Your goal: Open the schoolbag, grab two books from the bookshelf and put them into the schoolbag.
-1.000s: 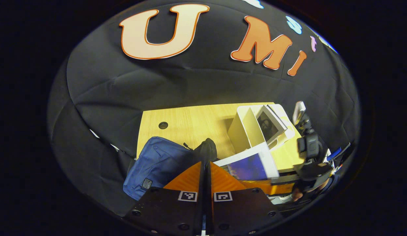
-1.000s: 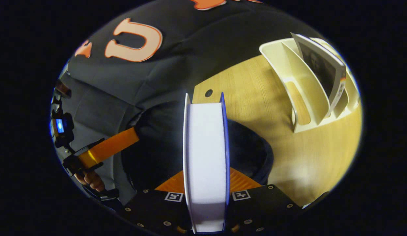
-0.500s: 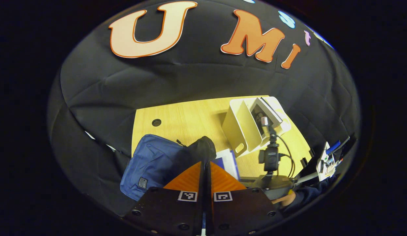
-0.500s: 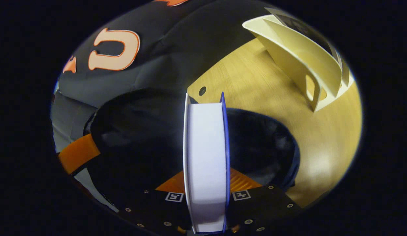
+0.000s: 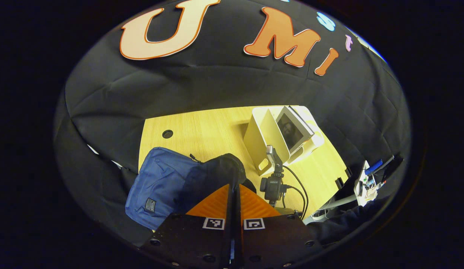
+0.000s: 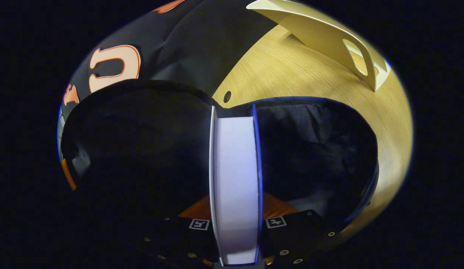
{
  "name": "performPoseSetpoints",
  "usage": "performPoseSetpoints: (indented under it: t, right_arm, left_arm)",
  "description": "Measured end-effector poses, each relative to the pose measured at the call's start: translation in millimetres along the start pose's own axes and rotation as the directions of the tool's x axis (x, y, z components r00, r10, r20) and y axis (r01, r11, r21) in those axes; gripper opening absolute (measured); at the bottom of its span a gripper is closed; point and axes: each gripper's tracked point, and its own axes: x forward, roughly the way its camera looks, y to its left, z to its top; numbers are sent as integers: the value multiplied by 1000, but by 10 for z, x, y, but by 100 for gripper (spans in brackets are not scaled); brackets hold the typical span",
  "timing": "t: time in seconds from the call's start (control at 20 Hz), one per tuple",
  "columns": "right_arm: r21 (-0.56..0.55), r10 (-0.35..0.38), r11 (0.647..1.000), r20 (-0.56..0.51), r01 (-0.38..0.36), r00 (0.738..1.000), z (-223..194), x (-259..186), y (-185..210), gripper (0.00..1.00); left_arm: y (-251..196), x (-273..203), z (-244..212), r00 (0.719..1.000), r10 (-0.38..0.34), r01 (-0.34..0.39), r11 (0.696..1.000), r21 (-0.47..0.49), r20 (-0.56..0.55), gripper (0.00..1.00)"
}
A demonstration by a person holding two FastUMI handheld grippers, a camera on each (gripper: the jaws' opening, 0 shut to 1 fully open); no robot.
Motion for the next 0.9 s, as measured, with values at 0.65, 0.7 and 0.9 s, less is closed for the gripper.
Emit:
performPoseSetpoints:
  t: [0.65, 0.7, 0.9]
  right_arm:
    - [-177, -238, 962, -168, 209, 957, -359, -193, -293, 90]
    - [-217, -257, 951, -168, 218, 952, -349, -265, -295, 96]
    - [-307, -315, 917, -172, 253, 933, -329, -502, -337, 97]
  left_arm:
    - [81, -34, -55, 999, 42, -41, 997, -58, 20, 4]
    - [90, -31, -61, 999, 44, -43, 997, -65, 23, 4]
    - [108, -12, -68, 999, 43, -40, 996, -81, 28, 4]
